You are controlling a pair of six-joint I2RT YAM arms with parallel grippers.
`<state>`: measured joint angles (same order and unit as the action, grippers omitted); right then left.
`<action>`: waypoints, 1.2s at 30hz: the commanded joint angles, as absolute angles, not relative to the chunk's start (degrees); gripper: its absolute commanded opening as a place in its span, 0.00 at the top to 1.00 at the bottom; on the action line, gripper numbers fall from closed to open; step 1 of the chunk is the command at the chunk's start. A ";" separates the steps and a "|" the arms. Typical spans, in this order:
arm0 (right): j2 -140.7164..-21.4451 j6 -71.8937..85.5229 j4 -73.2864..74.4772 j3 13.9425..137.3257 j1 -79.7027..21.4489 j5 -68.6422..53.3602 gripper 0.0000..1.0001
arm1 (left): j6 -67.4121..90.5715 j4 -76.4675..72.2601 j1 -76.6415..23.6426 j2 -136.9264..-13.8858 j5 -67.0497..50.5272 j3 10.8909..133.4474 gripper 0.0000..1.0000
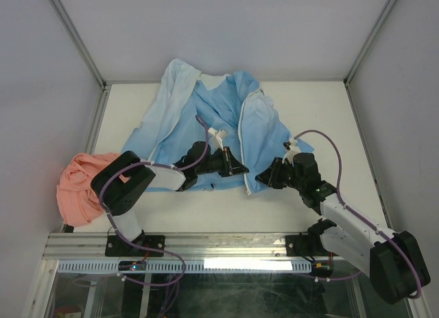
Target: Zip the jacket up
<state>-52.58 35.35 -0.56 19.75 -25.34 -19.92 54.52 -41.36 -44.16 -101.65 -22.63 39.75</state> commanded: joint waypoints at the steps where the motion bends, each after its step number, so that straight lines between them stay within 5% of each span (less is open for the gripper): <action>1: -50.90 30.48 -4.76 18.85 -25.68 -23.16 0.71 | 40.92 -40.47 -43.56 -95.45 -25.64 40.81 1.00; 6: -52.09 27.46 -11.50 18.92 -26.38 -28.94 0.41 | 30.93 -32.83 -43.51 -90.50 -26.01 41.98 1.00; 13: -57.27 26.13 -21.86 17.55 -28.20 -31.87 0.31 | 27.86 -28.45 -43.51 -88.13 -26.10 44.52 1.00; 36: -72.44 26.83 -39.26 16.46 -32.77 -30.47 0.61 | 35.44 -34.32 -45.00 -87.76 -21.58 42.93 1.00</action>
